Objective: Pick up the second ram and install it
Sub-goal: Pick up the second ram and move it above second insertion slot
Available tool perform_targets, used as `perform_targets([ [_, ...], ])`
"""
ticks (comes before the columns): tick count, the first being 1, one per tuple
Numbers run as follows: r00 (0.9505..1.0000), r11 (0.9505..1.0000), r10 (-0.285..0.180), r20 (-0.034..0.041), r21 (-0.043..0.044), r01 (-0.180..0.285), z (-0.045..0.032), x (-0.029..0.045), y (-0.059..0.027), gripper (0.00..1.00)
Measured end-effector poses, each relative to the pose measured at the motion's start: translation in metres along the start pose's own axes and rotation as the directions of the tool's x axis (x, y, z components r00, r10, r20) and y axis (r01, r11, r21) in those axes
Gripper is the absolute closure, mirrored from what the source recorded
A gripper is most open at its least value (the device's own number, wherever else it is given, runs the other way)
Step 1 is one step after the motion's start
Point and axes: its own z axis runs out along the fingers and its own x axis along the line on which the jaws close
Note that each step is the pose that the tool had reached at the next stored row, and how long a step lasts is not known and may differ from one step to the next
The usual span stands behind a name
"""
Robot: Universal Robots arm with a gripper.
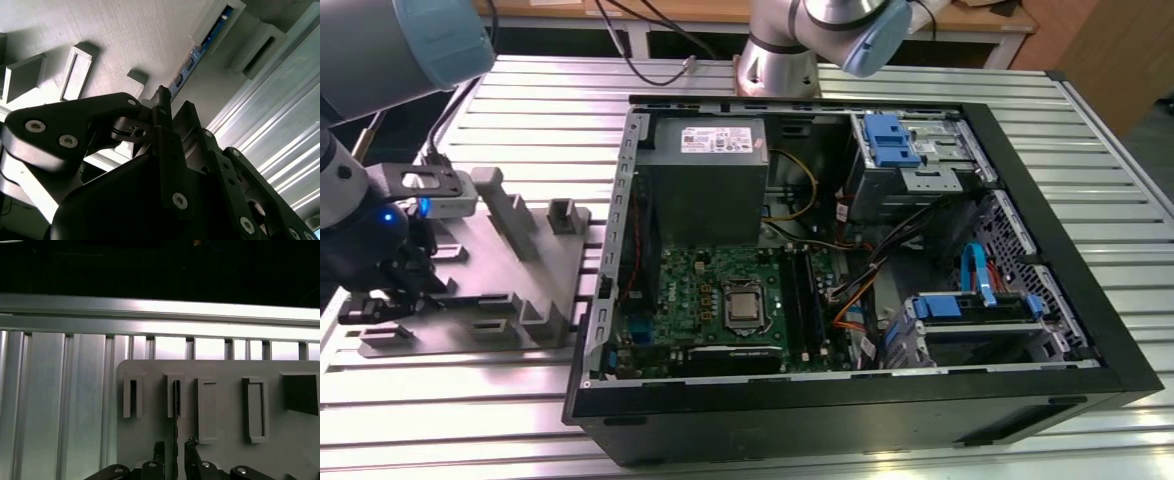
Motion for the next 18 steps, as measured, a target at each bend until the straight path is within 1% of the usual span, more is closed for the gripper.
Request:
perform_targets([
  [5,1.0000,1.0000,-0.002,0.0000,-0.0002,0.002,0.0024,-0.0010,0.0011,0.70],
  [10,1.0000,1.0000,-0.002,-0.0001,-0.0002,0.002,0.0071,-0.0044,0.0031,0.70],
  [18,1.0000,1.0000,-0.002,-0.0001,-0.0003,0.002,0.0073,-0.0045,0.0032,0.70],
])
